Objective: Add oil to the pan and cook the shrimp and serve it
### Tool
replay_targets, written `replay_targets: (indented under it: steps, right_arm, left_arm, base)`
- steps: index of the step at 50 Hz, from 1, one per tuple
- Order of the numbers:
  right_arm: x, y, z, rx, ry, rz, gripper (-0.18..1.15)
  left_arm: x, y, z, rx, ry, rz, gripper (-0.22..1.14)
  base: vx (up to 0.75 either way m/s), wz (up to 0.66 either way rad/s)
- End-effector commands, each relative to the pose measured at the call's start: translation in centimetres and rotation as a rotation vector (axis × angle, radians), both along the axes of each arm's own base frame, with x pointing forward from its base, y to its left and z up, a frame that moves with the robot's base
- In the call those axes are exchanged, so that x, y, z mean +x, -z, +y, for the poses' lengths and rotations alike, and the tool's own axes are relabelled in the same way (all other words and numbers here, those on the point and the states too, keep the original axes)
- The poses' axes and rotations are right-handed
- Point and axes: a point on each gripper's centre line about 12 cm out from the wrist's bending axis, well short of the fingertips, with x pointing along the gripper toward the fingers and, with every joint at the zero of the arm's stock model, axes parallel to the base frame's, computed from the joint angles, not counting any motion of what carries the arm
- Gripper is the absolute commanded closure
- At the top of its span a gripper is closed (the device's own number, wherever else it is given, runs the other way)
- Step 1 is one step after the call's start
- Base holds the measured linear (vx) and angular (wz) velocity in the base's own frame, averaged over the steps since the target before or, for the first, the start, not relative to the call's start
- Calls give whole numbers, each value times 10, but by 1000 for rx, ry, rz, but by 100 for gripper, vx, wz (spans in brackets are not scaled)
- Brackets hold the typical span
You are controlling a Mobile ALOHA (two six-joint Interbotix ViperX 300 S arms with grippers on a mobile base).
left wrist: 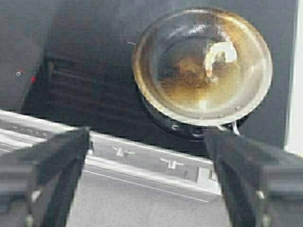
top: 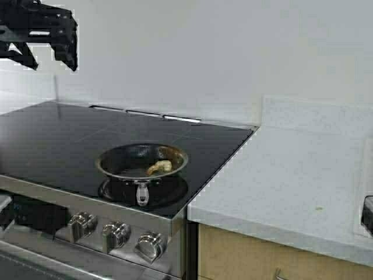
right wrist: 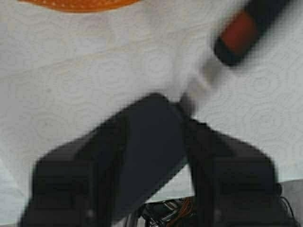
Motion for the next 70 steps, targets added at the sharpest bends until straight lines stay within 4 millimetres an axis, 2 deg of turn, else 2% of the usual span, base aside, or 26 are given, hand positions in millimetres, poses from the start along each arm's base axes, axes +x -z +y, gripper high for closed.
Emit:
replay_targets:
  steps: [1, 10, 18, 27, 34, 42, 49, 56, 61, 70]
  right_arm:
    - [6, -13, -4, -12, 2, -26, 17]
    - [10, -21, -7, -25, 6, -49, 17]
    - [17, -38, -11, -51, 10, -94, 17]
    - [31, -79, -9, -98, -8, -194, 18]
    - [55, -119, 11, -164, -120, -305, 18]
    - [75, -163, 43, -246, -218, -453, 24]
    - [83, -193, 87, -294, -317, -582, 49]
    - [85, -205, 136, -317, -416, -695, 76]
    - [85, -208, 173, -312, -494, -758, 89]
    - [84, -212, 243, -297, -643, -897, 92]
  left_arm:
    - [3, -7, -2, -10, 2, -22, -11]
    - [3, -7, -2, -11, 1, -22, -11]
    - [3, -6, -1, -12, 0, -20, -11]
    - [3, -7, -2, -16, -3, -20, -11]
    - [3, -6, -2, -15, -2, -19, -11]
    - [3, -6, -2, -16, -3, -17, -11]
    - [4, -7, -2, -16, -1, -22, -11]
    - [4, -7, -2, -15, -2, -21, -11]
    - [3, -7, -2, -15, -2, -19, -11]
    - [4, -7, -2, -15, 0, -22, -11]
  base:
    - [0, 0]
    - [0, 0]
    - [0, 0]
    - [0, 0]
    - [0, 0]
    - [0, 0]
    - [0, 0]
    - [0, 0]
    - [0, 0]
    - [0, 0]
